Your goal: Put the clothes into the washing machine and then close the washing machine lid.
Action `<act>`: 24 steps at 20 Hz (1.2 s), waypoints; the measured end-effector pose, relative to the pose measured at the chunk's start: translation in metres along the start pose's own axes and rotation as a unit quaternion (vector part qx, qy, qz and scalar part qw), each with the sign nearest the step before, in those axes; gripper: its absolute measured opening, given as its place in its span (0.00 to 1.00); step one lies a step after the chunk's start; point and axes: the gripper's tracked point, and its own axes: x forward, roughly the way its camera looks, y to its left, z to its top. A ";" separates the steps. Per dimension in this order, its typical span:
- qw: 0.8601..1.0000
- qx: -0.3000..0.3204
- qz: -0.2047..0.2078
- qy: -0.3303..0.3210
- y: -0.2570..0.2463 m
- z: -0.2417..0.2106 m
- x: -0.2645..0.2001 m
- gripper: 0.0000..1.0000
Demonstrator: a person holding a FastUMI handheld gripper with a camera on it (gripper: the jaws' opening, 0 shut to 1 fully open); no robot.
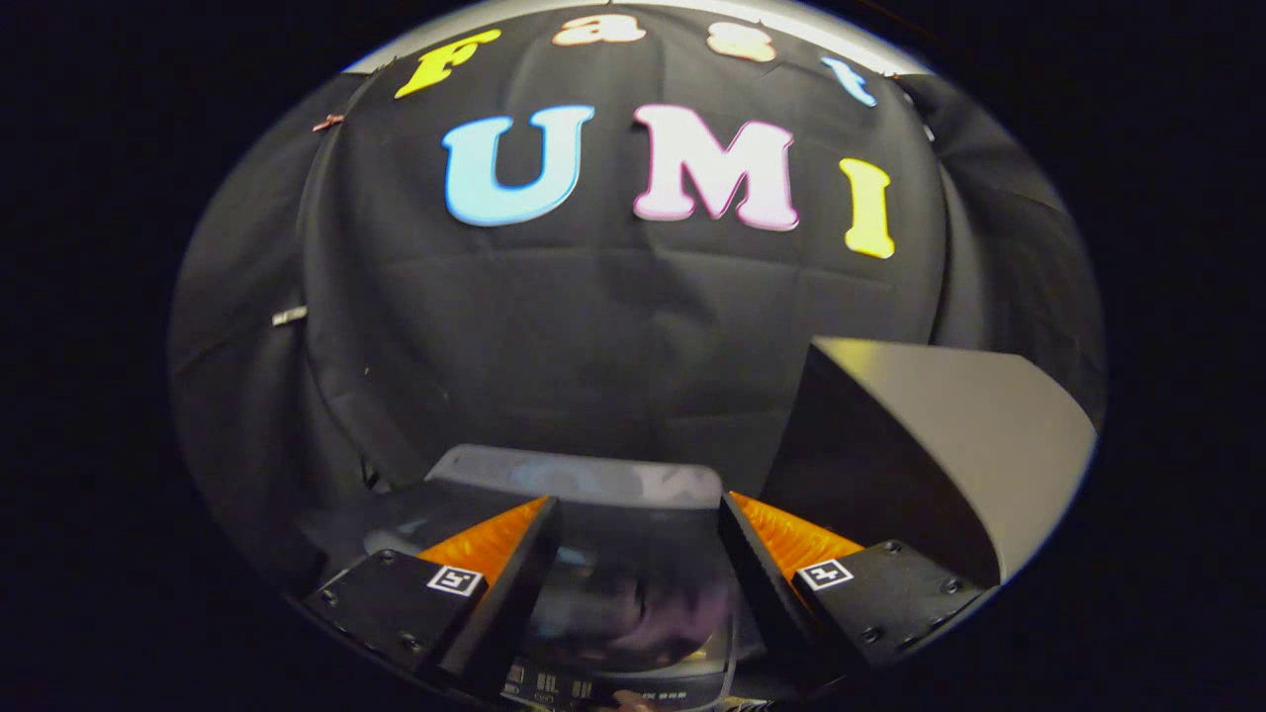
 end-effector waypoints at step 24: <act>0.971 0.006 0.072 -0.228 -0.032 0.116 -0.231 0.98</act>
